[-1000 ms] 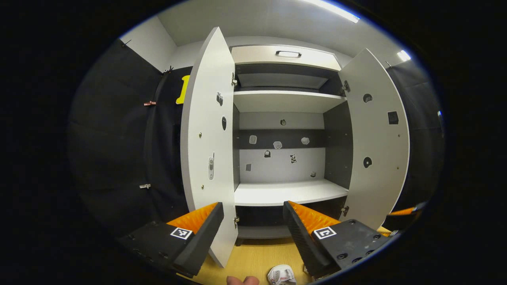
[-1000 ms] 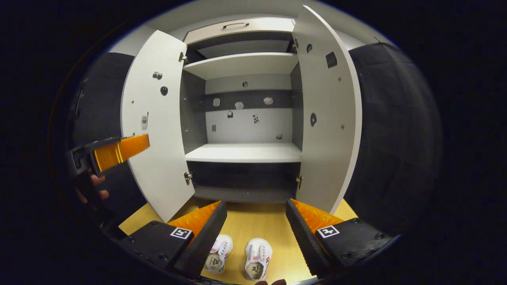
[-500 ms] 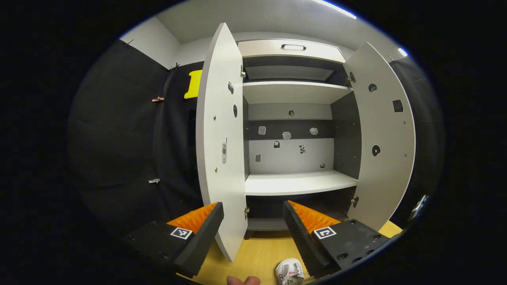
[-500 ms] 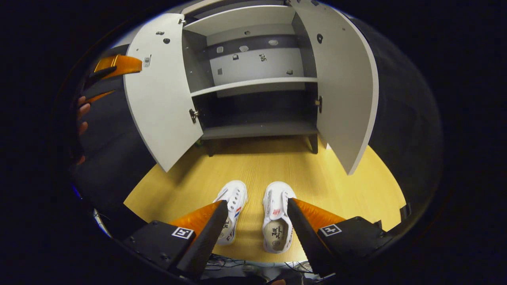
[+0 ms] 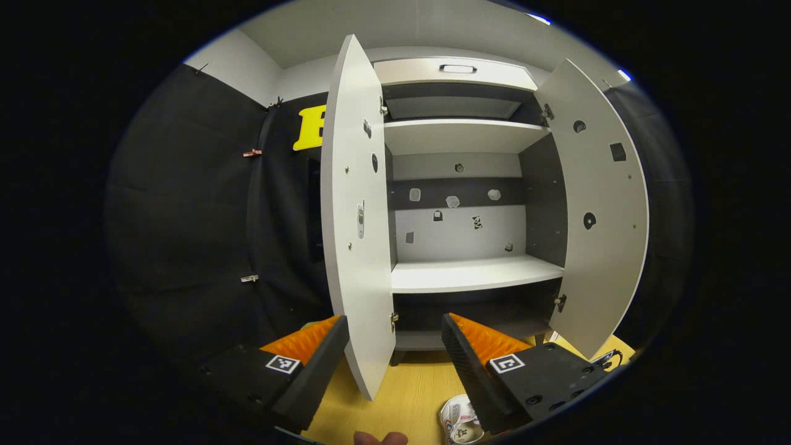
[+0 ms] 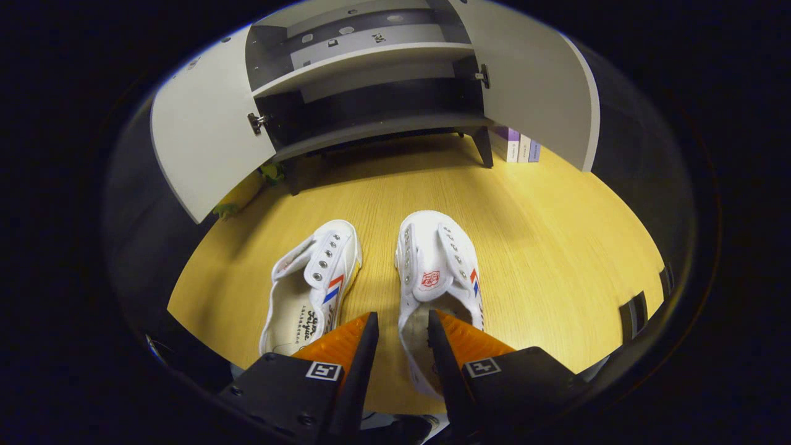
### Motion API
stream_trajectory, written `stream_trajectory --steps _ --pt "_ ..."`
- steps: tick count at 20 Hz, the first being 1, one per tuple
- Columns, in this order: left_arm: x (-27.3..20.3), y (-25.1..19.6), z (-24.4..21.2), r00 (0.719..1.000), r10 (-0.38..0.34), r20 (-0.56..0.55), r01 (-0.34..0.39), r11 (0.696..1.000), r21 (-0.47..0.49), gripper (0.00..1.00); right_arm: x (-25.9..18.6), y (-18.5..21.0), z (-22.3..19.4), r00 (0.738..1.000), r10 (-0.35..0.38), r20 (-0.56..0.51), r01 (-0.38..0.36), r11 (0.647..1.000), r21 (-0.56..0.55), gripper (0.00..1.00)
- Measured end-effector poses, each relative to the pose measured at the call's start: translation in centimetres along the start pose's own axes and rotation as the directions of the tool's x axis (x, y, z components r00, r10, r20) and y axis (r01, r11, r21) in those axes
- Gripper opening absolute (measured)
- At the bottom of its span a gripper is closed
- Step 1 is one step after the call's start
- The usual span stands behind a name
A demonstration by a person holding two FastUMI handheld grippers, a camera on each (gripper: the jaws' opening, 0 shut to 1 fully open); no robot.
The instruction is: Grab one shoe with the right hand and put it into the shoe cabinet, grab the other shoe with the left hand and put it into the shoe cabinet; then close the right door with the right hand and the left door with the left hand.
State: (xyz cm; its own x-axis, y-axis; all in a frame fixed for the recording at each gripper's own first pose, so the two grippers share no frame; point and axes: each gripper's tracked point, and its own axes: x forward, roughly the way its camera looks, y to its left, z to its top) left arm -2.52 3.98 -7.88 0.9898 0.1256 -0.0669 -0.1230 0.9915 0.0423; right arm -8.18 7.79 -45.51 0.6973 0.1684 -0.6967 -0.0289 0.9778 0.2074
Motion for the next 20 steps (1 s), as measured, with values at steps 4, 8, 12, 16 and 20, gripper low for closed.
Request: stream_trajectory --steps 4,8,12,16,20 --pt "0.0 0.3 -1.2 1.0 0.008 -0.015 -0.008 1.0 0.013 0.95 2.8 0.4 1.0 0.997 -0.028 0.071 0.028 1.0 0.001 0.55" --pt "0.0 0.7 -2.2 0.999 0.015 -0.029 -0.014 0.999 0.032 0.95 4.2 -0.7 2.6 0.984 -0.082 0.159 0.075 0.996 0.048 0.15" --pt "0.5 0.9 -2.7 0.999 0.018 -0.042 -0.017 0.999 0.027 0.95 5.1 -0.9 2.5 0.986 -0.053 0.155 0.054 0.999 -0.001 0.12" --pt "0.9 0.3 -2.8 0.999 0.003 -0.047 -0.002 1.0 0.027 0.95 3.6 -1.2 4.3 0.993 0.0 0.116 -0.001 1.0 0.005 0.05" --pt "1.6 -0.5 -2.1 0.999 -0.019 -0.039 0.02 1.0 0.019 0.95 0.4 -0.6 7.1 0.991 0.055 0.124 -0.056 0.998 0.004 0.05"
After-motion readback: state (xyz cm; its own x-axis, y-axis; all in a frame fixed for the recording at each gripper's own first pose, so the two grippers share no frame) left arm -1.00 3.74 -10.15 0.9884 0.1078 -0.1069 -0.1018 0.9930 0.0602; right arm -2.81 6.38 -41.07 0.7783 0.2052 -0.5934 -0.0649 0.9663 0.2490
